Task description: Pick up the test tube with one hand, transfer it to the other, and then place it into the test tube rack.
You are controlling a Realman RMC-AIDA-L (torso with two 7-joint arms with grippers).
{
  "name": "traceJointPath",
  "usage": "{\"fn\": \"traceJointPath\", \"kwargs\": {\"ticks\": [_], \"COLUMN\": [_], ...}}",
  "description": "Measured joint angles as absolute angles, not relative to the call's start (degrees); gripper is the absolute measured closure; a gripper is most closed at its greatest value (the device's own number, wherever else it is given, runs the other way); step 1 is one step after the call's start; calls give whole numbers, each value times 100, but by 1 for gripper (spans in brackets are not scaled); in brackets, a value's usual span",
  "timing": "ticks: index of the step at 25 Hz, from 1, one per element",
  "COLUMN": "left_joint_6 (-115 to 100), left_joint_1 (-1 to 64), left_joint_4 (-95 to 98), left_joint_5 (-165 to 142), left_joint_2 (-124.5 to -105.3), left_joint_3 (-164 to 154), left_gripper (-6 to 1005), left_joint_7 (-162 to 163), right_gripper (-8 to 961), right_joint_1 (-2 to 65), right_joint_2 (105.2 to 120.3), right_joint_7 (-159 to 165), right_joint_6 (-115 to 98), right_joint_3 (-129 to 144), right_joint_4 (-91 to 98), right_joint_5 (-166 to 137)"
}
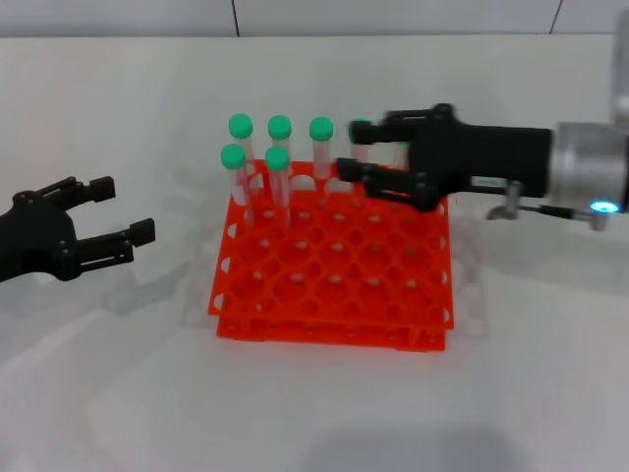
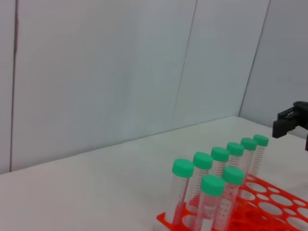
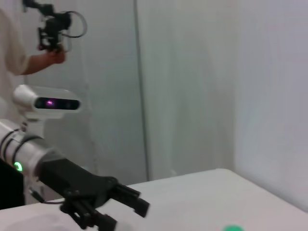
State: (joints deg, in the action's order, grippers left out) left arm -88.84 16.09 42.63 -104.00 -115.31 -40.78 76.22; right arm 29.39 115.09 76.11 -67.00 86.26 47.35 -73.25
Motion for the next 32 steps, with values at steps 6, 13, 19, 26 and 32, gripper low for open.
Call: {"fn": "traceJointPath", "kwargs": {"ticks": [6, 13, 19, 26, 32], "left_joint_6": [-8889, -9022, -9294, -9346, -9628], "left_joint_1": [1585, 1508, 1396, 1339, 1520], "left_joint_4": [4272, 4225, 4214, 4192, 3881], "left_joint_5": [-10360, -10359, -10305, -10330, -10535], "left_joint_2": [-11546, -11609, -11567, -11607, -11393], "left_joint_3": [-4070, -3939, -3881, -3705, -3751], "left_gripper": [124, 125, 120, 118, 120], "left_joint_7": [7453, 7122, 7039, 6813, 6882], "right_gripper": [440, 292, 158, 96, 96], "right_joint_1": [2489, 2020, 1737, 1715, 1708], "right_joint_2": [11493, 11520, 11529, 11531, 11509], "right_joint_7": [7298, 6717, 6289, 5936, 5854], "right_joint_6": [-6865, -6976, -7123, -7126, -7129], "right_joint_3": [8200, 8191, 8121, 8120, 8120], "right_joint_4": [4657, 4482, 4276, 4003, 3922], "right_joint_5": [-7498, -7493, -7133, -6773, -6633]}}
